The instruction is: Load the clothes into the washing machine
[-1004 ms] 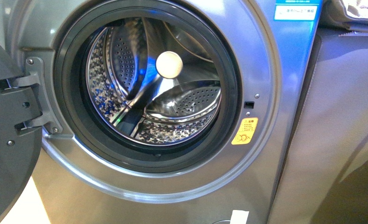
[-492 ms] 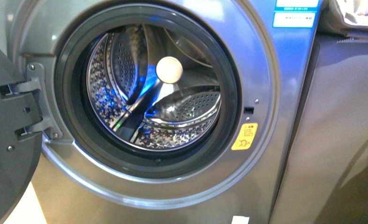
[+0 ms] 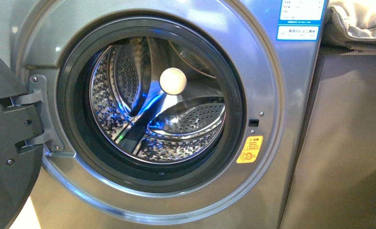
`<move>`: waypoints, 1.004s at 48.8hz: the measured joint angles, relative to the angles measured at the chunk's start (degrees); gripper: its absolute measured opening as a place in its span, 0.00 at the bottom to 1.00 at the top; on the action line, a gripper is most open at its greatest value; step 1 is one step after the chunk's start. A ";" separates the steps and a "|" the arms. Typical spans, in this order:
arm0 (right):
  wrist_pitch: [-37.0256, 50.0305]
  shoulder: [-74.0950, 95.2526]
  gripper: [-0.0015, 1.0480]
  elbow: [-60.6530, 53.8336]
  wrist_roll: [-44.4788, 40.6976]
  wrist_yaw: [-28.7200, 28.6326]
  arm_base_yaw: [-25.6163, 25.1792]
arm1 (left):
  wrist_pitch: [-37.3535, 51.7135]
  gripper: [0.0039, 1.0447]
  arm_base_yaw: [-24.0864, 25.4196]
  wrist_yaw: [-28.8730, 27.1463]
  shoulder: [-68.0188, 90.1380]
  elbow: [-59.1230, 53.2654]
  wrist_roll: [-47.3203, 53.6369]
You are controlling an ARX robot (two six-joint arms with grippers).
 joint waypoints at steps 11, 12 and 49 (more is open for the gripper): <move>-19.65 11.21 0.03 26.29 -11.21 10.19 17.03 | 0.00 0.94 0.00 0.02 0.00 0.00 0.00; -20.81 12.11 0.03 28.04 -11.41 10.64 17.97 | 0.00 0.94 0.00 0.02 0.00 0.00 -0.02; -17.27 13.64 0.03 17.70 -14.05 10.56 38.91 | 0.00 0.94 0.00 0.02 0.00 0.00 0.00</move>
